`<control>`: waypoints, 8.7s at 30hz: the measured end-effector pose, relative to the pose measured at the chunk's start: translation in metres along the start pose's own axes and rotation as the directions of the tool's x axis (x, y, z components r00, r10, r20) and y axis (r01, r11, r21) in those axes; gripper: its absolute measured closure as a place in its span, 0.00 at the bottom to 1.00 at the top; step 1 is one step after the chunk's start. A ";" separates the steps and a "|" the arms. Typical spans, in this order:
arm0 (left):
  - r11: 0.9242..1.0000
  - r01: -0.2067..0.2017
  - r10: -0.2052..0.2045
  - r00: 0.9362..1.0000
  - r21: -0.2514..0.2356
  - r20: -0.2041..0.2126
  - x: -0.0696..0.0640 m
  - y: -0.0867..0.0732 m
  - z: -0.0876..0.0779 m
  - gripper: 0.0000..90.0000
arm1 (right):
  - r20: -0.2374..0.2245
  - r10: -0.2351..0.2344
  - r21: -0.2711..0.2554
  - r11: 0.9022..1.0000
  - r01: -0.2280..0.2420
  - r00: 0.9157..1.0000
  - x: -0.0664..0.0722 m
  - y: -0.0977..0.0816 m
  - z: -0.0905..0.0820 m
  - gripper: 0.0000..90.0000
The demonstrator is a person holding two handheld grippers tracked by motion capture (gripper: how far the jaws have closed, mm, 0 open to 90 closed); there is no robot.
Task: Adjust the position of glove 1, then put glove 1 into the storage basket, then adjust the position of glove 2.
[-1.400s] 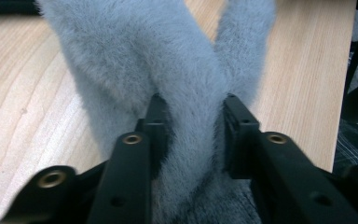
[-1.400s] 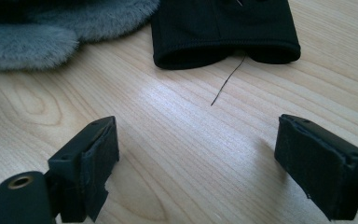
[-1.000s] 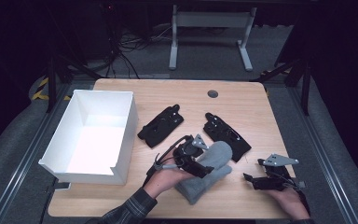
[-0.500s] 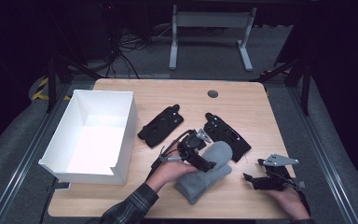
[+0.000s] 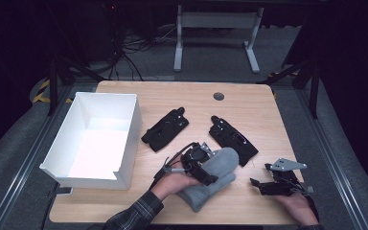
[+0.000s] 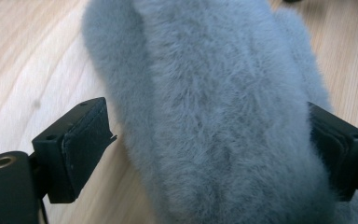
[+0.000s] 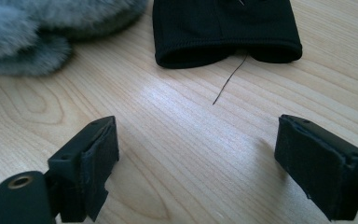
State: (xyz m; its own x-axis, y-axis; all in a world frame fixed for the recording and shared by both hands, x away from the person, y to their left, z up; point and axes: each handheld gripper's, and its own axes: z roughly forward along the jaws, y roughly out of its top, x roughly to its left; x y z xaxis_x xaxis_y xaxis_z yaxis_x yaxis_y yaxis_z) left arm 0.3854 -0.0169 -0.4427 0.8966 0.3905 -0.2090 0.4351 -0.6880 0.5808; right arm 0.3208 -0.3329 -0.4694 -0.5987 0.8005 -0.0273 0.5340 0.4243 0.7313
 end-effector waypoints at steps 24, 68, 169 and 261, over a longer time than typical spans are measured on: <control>1.000 -0.009 0.005 0.989 0.029 0.150 0.003 -0.016 -0.006 0.74 | 0.002 0.000 -0.004 1.000 0.000 1.000 0.000 0.000 0.000 0.16; 0.987 0.003 -0.006 1.000 -0.161 -0.015 0.005 0.024 -0.129 0.80 | 0.001 -0.002 -0.003 1.000 0.002 1.000 -0.001 0.000 0.000 0.15; 0.795 0.589 -0.601 0.730 -0.148 -0.325 0.181 -0.177 -0.202 0.58 | 0.001 -0.001 -0.004 1.000 0.001 1.000 -0.001 0.000 0.000 0.15; 0.985 0.057 -0.087 0.978 -0.161 -0.188 0.016 -0.050 -0.081 0.18 | -0.020 0.012 0.031 0.999 -0.012 1.000 -0.004 0.009 -0.001 0.15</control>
State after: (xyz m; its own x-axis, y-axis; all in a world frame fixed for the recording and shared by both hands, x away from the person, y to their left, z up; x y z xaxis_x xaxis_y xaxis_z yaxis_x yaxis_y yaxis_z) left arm 0.3716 0.0728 -0.4116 0.8233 0.5575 -0.1069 0.4664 -0.5568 0.6873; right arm 0.3270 -0.3324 -0.4619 -0.6037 0.7972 -0.0049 0.5591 0.4278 0.7102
